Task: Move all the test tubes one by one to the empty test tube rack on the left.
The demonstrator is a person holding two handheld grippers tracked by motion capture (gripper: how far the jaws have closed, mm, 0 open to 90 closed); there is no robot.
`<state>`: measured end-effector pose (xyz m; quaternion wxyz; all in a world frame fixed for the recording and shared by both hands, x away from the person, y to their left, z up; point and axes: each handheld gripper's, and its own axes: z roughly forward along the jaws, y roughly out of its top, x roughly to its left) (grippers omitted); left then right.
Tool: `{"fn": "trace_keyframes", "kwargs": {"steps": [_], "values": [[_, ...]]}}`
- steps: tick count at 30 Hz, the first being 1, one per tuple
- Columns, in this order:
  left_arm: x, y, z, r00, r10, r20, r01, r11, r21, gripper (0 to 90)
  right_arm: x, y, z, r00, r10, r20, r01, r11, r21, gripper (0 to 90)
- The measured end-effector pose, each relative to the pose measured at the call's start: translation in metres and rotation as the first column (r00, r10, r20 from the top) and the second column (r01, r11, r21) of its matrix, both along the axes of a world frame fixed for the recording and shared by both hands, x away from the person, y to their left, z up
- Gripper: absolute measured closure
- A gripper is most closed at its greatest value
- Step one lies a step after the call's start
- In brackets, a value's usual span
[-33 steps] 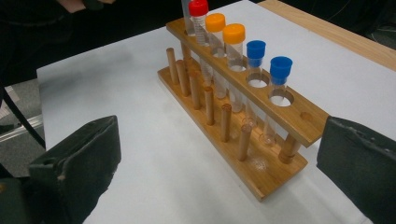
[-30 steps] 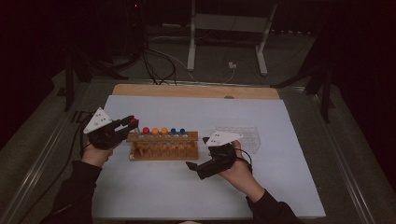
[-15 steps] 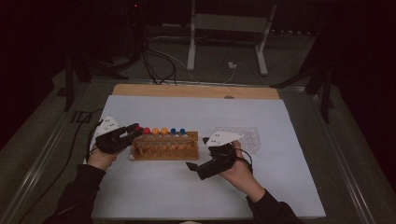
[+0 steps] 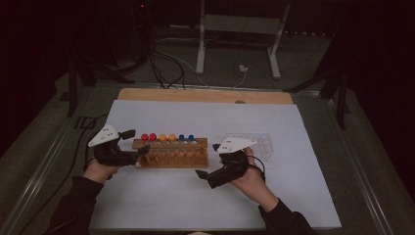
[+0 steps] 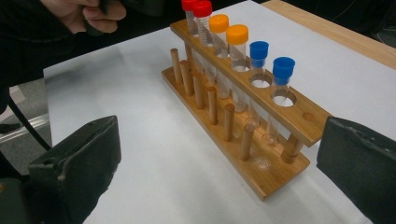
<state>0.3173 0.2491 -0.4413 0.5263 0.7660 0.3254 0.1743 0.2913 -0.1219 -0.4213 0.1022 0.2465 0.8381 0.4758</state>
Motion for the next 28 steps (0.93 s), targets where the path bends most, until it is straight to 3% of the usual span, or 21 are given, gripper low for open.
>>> {"fn": "trace_keyframes", "kwargs": {"steps": [4, 6, 12, 14, 17, 18, 21, 28], "values": [[-0.008, -0.001, 0.0, 0.9966, -0.076, -0.033, 0.075, 0.997, -0.02, 1.9, 0.001, -0.001, -0.001, 1.0, -0.002, 0.001, 0.002, 1.0, 0.001, 0.0], [-0.013, -0.003, -0.001, 0.9941, -0.098, -0.047, 0.096, 0.9948, -0.035, 0.6, 0.001, -0.001, -0.001, 1.0, -0.002, 0.001, 0.002, 1.0, 0.0, 0.0], [-0.028, -0.01, -0.007, 0.9881, -0.144, -0.054, 0.142, 0.9894, -0.031, 0.5, 0.0, -0.001, -0.001, 1.0, -0.002, 0.009, 0.002, 1.0, -0.002, 0.0], [-0.034, -0.013, -0.009, 0.9889, -0.145, -0.032, 0.144, 0.989, -0.032, 0.5, 0.0, -0.002, -0.001, 0.9999, -0.003, 0.013, 0.003, 1.0, 0.0, 0.0], [-0.04, -0.018, -0.014, 0.9855, -0.166, -0.033, 0.165, 0.9855, -0.04, 0.5, 0.0, -0.002, -0.001, 0.9999, -0.006, 0.013, 0.006, 1.0, 0.006, 0.0], [-0.041, -0.021, -0.016, 0.9848, -0.171, -0.031, 0.17, 0.9851, -0.023, 0.5, 0.0, -0.003, -0.002, 0.9999, -0.006, 0.014, 0.006, 1.0, 0.008, 0.0], [-0.044, -0.025, -0.019, 0.9794, -0.197, -0.047, 0.196, 0.9804, -0.024, 0.5, 0.0, -0.003, -0.001, 0.9998, -0.009, 0.016, 0.009, 1.0, 0.011, 0.0], [-0.048, -0.03, -0.022, 0.972, -0.231, -0.042, 0.23, 0.9729, -0.019, 0.5, 0.001, -0.004, -0.001, 0.9997, -0.012, 0.022, 0.011, 1.0, 0.012, 0.0]]}}
